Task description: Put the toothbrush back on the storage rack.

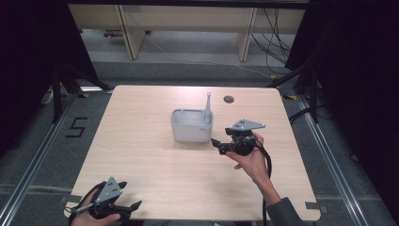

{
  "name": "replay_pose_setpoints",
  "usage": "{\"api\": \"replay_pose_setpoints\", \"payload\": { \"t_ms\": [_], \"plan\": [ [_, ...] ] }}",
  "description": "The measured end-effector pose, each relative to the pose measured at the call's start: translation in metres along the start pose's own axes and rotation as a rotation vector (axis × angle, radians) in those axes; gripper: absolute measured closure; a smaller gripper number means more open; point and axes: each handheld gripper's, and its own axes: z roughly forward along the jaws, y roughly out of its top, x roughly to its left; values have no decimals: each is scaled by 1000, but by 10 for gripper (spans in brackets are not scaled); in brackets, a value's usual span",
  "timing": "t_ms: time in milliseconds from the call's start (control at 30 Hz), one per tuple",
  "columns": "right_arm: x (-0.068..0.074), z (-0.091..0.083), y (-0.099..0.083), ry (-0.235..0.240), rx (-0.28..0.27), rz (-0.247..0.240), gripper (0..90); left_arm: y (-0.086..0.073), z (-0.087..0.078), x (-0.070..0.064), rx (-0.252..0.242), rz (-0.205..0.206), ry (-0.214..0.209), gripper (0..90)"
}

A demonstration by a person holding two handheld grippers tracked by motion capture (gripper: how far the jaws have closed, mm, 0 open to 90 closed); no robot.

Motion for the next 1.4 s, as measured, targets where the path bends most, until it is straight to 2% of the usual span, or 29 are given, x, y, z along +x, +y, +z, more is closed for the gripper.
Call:
{"api": "replay_pose_setpoints", "payload": {
  "t_ms": [33, 67, 200, 233, 333, 367, 433, 533, 567, 600, 767, 800, 833, 867, 900, 967, 1000, 1033, 1067, 1100, 1133, 1167, 1200, 1233, 1267, 1300, 1333, 1367, 1400],
  "plan": [
    [3, 0, -1, -4, 0, 29, 285, 0, 0, 0, -4, 2, -1, 154],
    [2, -1, -1, -4, -4, 6, 285, 0, 0, 0, -3, 2, -1, 154],
    [5, -3, -4, 10, 11, 21, 285, 0, 0, 0, -3, 3, -1, 154],
    [4, -3, -5, 4, 9, 2, 284, 0, -1, 2, 13, 24, 6, 154],
    [7, -3, -9, 16, 10, 29, 285, 0, 0, 0, -2, 1, -1, 154],
    [6, -4, -10, 5, 19, 3, 285, 0, 0, 0, -2, 2, 0, 154],
    [7, -4, -12, 13, 22, 14, 285, 0, 0, 2, 5, 20, 4, 154],
    [9, -4, -17, 13, 27, 13, 285, 0, 0, 0, 0, 0, 0, 154],
    [11, -4, -18, 21, 38, 30, 284, 0, 0, 0, -2, 2, 0, 154],
    [10, -4, -19, 14, 34, 12, 284, 0, 0, 0, -2, 2, 1, 154],
    [12, -4, -27, 25, 45, 14, 284, 0, 0, 0, 2, 1, 0, 154],
    [12, -4, -28, 27, 52, 6, 284, 1, -1, 2, 12, 28, 8, 154],
    [14, -5, -29, 24, 59, 25, 285, 1, -1, 3, 12, 46, 14, 154],
    [14, -4, -30, 28, 54, 21, 284, 0, 0, 1, -5, 8, 2, 154],
    [14, -6, -31, 28, 62, 18, 284, 0, 0, 0, 0, -1, 1, 154],
    [15, -6, -33, 25, 62, 8, 284, 0, 0, 0, 1, 2, 1, 154],
    [16, -6, -35, 37, 57, 17, 284, 1, -1, 2, 13, 33, 8, 154],
    [15, -6, -35, 42, 59, 3, 284, 0, 0, 1, 9, 17, 5, 154],
    [16, -7, -36, 33, 66, 17, 284, 0, -1, 2, 14, 24, 7, 154],
    [18, -8, -38, 30, 66, 33, 284, 0, 0, 0, 3, 3, 1, 154],
    [17, -9, -38, 32, 71, 16, 284, 1, -1, 2, 15, 26, 6, 154],
    [18, -9, -40, 34, 72, 27, 284, 1, -1, 3, 15, 48, 10, 154],
    [18, -9, -41, 27, 64, 15, 282, 0, 0, 0, 1, 7, 1, 154],
    [17, -9, -41, 32, 72, 7, 280, 1, -1, 3, 16, 40, 11, 154],
    [19, -10, -43, 31, 76, 26, 280, 1, -1, 3, 12, 46, 10, 154],
    [20, -10, -44, 29, 74, 39, 278, 0, 0, 0, 2, 4, 2, 154],
    [19, -10, -45, 34, 75, 17, 278, 1, -1, 3, 16, 38, 11, 154],
    [21, -11, -46, 33, 82, 45, 277, 1, -1, 3, 12, 46, 13, 154],
    [20, -10, -47, 32, 72, 24, 276, 1, -1, 3, 12, 45, 13, 154]
  ]
}}
